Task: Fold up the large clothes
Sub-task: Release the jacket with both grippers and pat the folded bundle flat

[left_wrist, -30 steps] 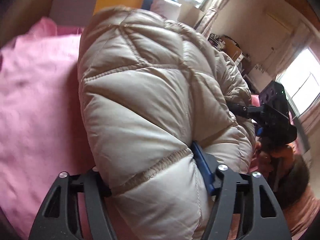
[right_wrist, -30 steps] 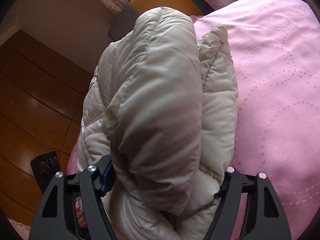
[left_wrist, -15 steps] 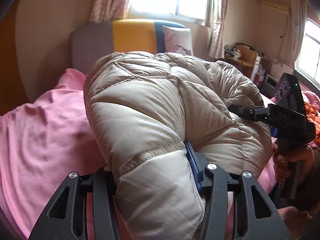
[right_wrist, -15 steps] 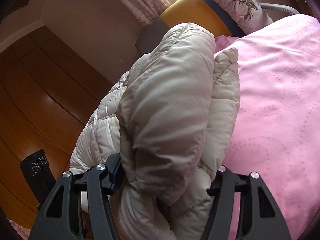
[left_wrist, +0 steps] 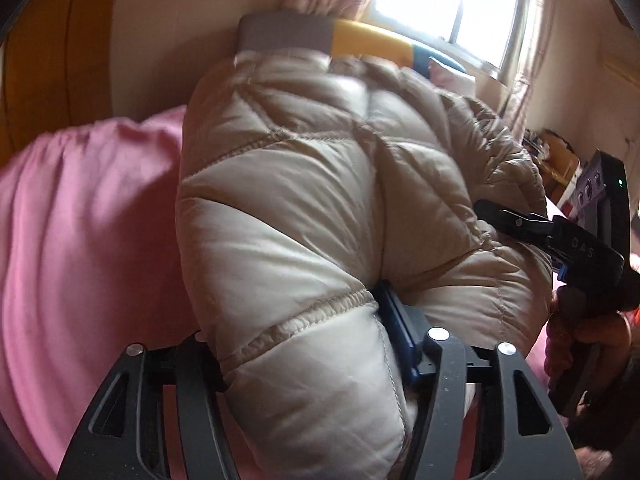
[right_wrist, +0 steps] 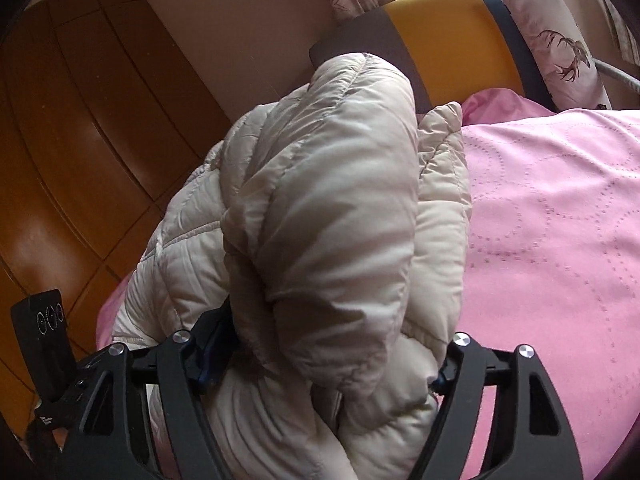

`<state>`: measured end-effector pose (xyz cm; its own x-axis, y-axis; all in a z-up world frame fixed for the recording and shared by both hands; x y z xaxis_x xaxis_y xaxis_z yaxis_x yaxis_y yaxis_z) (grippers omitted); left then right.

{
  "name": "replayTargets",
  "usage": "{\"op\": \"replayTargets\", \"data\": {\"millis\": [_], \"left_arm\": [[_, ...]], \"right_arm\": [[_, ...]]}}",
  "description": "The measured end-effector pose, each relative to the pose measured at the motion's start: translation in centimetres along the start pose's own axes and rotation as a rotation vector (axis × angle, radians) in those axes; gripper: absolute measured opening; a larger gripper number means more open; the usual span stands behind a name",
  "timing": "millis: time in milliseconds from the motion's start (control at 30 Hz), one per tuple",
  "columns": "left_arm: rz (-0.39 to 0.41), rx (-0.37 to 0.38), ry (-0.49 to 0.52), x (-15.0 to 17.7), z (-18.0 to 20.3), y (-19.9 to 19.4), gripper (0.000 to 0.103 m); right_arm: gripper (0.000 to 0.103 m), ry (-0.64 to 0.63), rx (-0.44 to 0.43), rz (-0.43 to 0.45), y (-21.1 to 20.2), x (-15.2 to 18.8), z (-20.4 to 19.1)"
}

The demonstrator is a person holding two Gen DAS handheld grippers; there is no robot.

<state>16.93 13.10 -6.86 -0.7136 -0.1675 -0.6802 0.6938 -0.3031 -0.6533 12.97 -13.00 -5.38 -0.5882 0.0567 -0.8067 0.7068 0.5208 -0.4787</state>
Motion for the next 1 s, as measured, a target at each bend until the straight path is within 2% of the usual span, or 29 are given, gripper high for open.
{"op": "replayTargets", "data": {"millis": [33,100,167,267,333,400,467,600,700,733,800,833,933,1000], "left_arm": [[0.000,0.005,-0.011,0.3,-0.1,-0.1,0.064],[0.010,0.007,-0.025,0.7,-0.2,-0.7,0.071],[0.012,-0.011,-0.064,0.6,-0.8,-1.6,0.086],[0.083,-0.027,-0.111,-0.1,-1.4,-4.3,0.090],[0.190,-0.040,-0.132,-1.2,-1.5,-6.9,0.090],[0.268,-0.066,-0.144,-3.0,-1.0,-8.4,0.090],[0.293,-0.101,-0.141,-5.3,-0.3,-8.5,0.090],[0.267,-0.159,-0.051,-10.1,1.6,-5.6,0.090],[0.200,-0.251,0.065,-12.4,3.5,-1.3,0.090],[0.157,-0.282,0.113,-13.0,4.1,0.6,0.090],[0.128,-0.323,0.171,-12.9,4.7,3.1,0.095],[0.118,-0.319,0.194,-12.6,4.8,4.2,0.100],[0.071,-0.235,0.194,-11.6,4.9,6.6,0.100],[0.061,-0.221,0.202,-11.5,5.0,7.7,0.100]], "right_arm": [[0.079,0.000,0.000,0.000,-0.4,0.2,-0.1],[0.090,-0.004,0.031,-0.013,-0.9,-0.9,-0.2],[0.091,-0.032,0.062,0.004,-2.0,-1.5,-1.4],[0.095,-0.107,0.121,0.092,-5.4,-3.5,-3.4],[0.097,-0.176,0.135,0.153,-6.6,-5.5,-4.8],[0.097,-0.244,0.150,0.153,-6.2,-7.8,-6.4],[0.096,-0.305,0.147,0.130,-3.9,-10.4,-7.1],[0.074,-0.352,0.180,0.019,1.6,-13.4,-7.9],[0.069,-0.343,0.228,-0.041,4.7,-14.6,-6.6],[0.068,-0.317,0.235,-0.061,6.0,-14.3,-5.9],[0.067,-0.243,0.266,-0.094,7.2,-13.8,-3.8],[0.067,-0.211,0.280,-0.098,7.4,-13.1,-2.8],[0.067,-0.128,0.296,-0.060,6.6,-10.1,-0.4],[0.067,-0.109,0.308,-0.050,6.2,-9.3,0.7]]}}
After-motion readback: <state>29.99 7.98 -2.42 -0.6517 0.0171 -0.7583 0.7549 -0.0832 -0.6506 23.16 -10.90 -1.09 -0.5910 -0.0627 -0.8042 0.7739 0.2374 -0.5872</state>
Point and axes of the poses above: each gripper's, at about its wrist camera, not at the fingertips, and y roughly the way its jaws point, z to its right, x to its underside, the point moved 1 cm from there along y, roughly the way its jaws point, and after that the axes turned 11 degrees about -y, right-handed, at the moved point
